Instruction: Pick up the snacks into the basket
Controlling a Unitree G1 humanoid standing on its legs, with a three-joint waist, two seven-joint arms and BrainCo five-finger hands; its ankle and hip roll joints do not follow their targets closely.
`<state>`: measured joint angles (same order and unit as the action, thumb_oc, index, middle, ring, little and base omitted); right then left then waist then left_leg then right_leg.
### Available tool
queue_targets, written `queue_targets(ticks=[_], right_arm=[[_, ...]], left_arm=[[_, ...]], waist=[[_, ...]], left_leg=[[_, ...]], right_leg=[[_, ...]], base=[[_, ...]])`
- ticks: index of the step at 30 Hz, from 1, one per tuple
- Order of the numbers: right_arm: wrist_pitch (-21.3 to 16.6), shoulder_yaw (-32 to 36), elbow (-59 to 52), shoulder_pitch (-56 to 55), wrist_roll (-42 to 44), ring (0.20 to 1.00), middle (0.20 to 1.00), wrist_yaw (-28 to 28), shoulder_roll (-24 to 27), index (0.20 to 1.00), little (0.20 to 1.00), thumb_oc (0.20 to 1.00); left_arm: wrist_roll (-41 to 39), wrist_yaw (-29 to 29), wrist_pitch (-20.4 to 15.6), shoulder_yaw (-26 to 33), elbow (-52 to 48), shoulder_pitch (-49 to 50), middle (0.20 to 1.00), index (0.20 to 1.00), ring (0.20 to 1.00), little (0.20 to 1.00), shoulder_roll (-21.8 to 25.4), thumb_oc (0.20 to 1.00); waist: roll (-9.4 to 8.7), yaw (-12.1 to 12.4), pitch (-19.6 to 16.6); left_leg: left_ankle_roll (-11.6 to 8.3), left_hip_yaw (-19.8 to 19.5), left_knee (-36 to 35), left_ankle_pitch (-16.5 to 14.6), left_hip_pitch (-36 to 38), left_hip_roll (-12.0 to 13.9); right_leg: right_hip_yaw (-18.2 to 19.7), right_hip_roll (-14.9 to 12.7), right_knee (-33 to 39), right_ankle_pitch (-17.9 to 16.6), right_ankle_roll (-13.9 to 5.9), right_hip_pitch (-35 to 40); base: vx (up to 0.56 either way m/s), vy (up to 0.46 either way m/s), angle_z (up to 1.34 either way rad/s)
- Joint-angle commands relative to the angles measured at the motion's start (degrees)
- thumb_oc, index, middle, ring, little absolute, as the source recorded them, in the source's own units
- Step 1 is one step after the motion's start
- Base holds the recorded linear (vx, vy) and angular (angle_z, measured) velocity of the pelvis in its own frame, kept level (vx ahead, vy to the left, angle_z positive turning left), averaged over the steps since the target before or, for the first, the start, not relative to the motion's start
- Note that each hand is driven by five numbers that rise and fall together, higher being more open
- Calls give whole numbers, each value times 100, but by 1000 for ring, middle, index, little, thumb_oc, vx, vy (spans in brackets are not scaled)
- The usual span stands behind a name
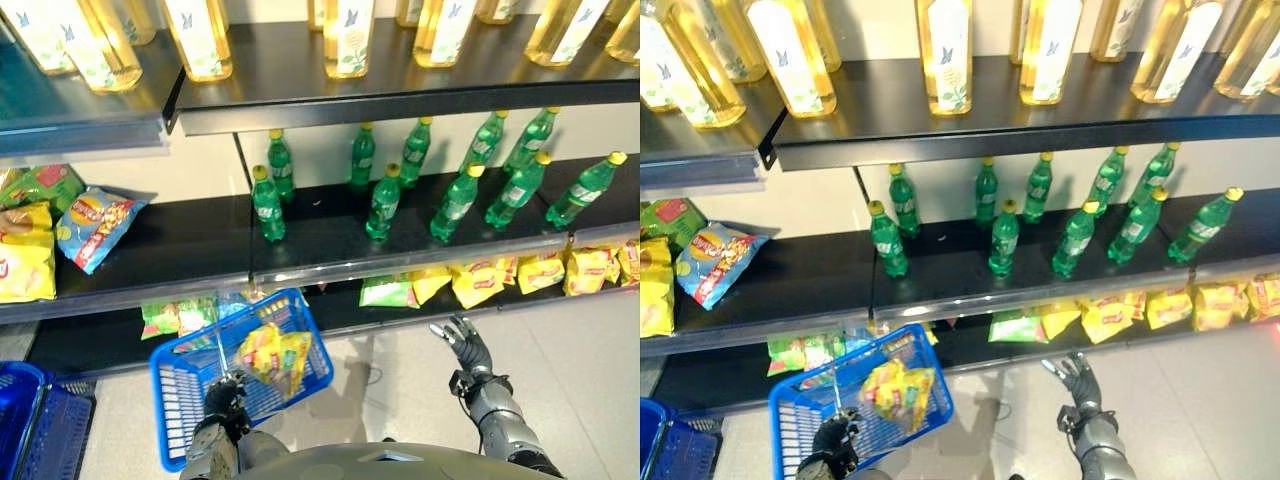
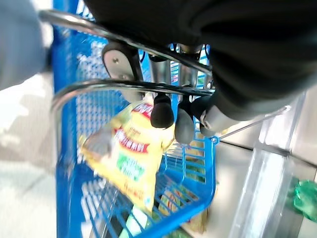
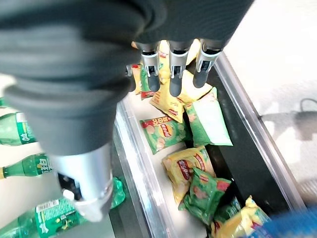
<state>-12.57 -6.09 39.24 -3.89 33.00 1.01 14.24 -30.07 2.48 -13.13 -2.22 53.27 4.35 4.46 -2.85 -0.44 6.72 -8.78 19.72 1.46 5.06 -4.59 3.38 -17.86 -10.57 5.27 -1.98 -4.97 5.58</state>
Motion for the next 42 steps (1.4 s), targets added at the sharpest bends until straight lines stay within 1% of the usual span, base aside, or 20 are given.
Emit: queue_targets(ticks=[1,3,8,11,12,14,18,21,24,26,27,28,29,31,32,33,34,37,39,42], right_arm=[[-220,-102,154,399,219,1000,1000,-248,-233,1000,1000,1000],[-185,-30,352,433,452,1000,1000,-256,-446,1000,1000,1000],[-172,87,349,481,719,1000,1000,-225,-617,1000,1000,1000],[-201,119,354,462,848,1000,1000,-217,-660,1000,1000,1000],[-201,121,354,461,848,1000,1000,-218,-659,1000,1000,1000],[-216,224,370,429,1022,1000,1000,-170,-681,1000,1000,1000],[-196,339,511,396,1126,1000,1000,-135,-706,1000,1000,1000],[-204,400,453,303,1145,1000,1000,-104,-719,1000,1000,1000],[-182,367,522,271,1106,1000,1000,-184,-680,1000,1000,1000],[-209,186,608,306,1115,1000,1000,-257,-570,1000,1000,1000],[-209,186,610,309,1116,1000,1000,-258,-568,1000,1000,1000],[-227,181,680,322,1160,1000,1000,-276,-526,1000,1000,1000],[-266,161,649,308,1207,1000,1000,-289,-479,1000,1000,1000],[-291,154,698,247,1347,1000,1000,-246,-446,1000,1000,1000],[-309,177,721,210,1454,1000,1000,-259,-464,1000,1000,1000],[-282,244,836,184,1540,1000,1000,-347,-452,1000,1000,1000],[-283,246,839,185,1541,1000,1000,-349,-452,1000,1000,1000],[-201,438,1083,25,1751,1000,1000,-529,-568,1000,1000,1000],[-184,486,1125,-5,1768,1000,1000,-549,-592,1000,1000,1000],[-231,589,1230,-85,1774,1000,1000,-512,-700,1000,1000,1000]], left_arm=[[-62,-105,-415,78,-396,127,200,200,200,200,232,200],[-167,-166,-375,30,-461,166,200,200,200,200,294,200],[-297,-155,-393,-9,-762,220,200,200,200,200,414,200],[-305,-168,-382,-120,-656,156,200,200,200,200,424,200],[-306,-169,-384,-122,-652,154,200,200,200,200,424,200],[-302,-150,-386,-233,-607,54,200,200,200,200,422,200],[-318,-128,-397,-290,-608,-22,200,200,200,200,415,200],[-470,-74,-416,-237,-698,-64,200,200,200,200,458,200],[-479,-64,-409,-191,-664,-79,200,200,200,200,445,200],[-550,-79,-407,-221,-492,-210,200,200,200,200,383,200],[-550,-80,-408,-220,-490,-212,200,200,200,200,381,200],[-549,-82,-400,-274,-486,-230,200,200,200,200,327,200],[-504,-63,-375,-337,-437,-249,200,200,200,200,298,200],[-501,-124,-339,-486,-538,-269,200,200,200,200,259,200],[-485,-145,-345,-530,-570,-264,200,200,200,200,236,200],[-491,-238,-374,-602,-595,-280,200,200,200,200,203,200],[-492,-239,-375,-603,-594,-281,200,200,200,200,204,200],[-400,-273,-374,-692,-694,-145,200,200,200,200,161,200],[-382,-274,-366,-702,-750,-90,200,200,200,200,167,200],[-233,-334,-329,-782,-709,-29,200,200,200,200,212,200]], waist=[[91,295,21],[48,259,-48],[92,185,54],[245,184,-1],[244,181,4],[212,73,-15],[118,-49,14],[-22,-97,54],[-51,-104,86],[11,-137,99],[18,-147,98],[47,-181,95],[86,-285,61],[78,-421,22],[78,-463,9],[27,-394,32],[28,-407,22],[22,-265,-37],[65,-240,-51],[100,-345,-235]], left_leg=[[562,-575,295,16,-509,-469],[792,-620,-119,22,-111,-467],[916,-624,-455,137,160,-377],[857,-897,-609,79,256,-238],[858,-900,-605,70,264,-242],[765,-1097,-570,-101,352,-169],[617,-1253,-543,-270,510,-36],[385,-1354,-524,-313,696,257],[182,-1532,-451,-247,720,642],[-44,-1463,-293,198,499,1129],[-48,-1476,-292,199,491,1136],[-38,-1222,-203,405,366,1227],[-127,-481,-200,810,322,1520],[-113,594,86,686,381,1646],[-167,741,405,476,414,1580],[110,433,876,-21,180,958],[118,418,900,-37,154,957],[606,-565,463,-612,28,-507],[714,-831,213,-555,109,-711],[822,-889,-486,-360,498,-627]], right_leg=[[-187,716,-99,18,-149,184],[-178,726,-790,133,-227,-4],[-164,426,-1914,36,-559,-611],[90,-199,-1452,-103,-411,-736],[86,-203,-1445,-102,-417,-722],[656,-769,-788,-720,-625,-789],[1128,-1008,-283,-1022,-807,-865],[1418,-864,-558,-858,-865,-961],[1103,-572,-636,-517,-752,-850],[741,-104,-467,-363,-536,-726],[728,-98,-459,-366,-533,-720],[545,-57,-312,-365,-503,-638],[335,53,-174,-385,-437,-577],[104,205,-27,-249,-310,-492],[25,248,-27,-135,-285,-431],[-47,236,-27,-215,-197,-493],[-61,230,-27,-215,-203,-499],[61,461,-27,-346,-192,-490],[107,572,-27,-381,-174,-487],[55,722,-27,-310,-200,-485]], base=[[184,-51,-108],[196,-35,-83],[72,-13,-11],[70,-155,-7],[88,-153,11],[160,-262,19],[154,-260,31],[239,-487,56],[127,-438,27],[80,-597,53],[21,-356,86],[-15,-220,72],[-14,-337,53],[9,-364,41],[-61,-366,70],[-53,-239,53],[-95,-192,39],[56,-101,-7],[47,-83,10],[37,-53,9]])
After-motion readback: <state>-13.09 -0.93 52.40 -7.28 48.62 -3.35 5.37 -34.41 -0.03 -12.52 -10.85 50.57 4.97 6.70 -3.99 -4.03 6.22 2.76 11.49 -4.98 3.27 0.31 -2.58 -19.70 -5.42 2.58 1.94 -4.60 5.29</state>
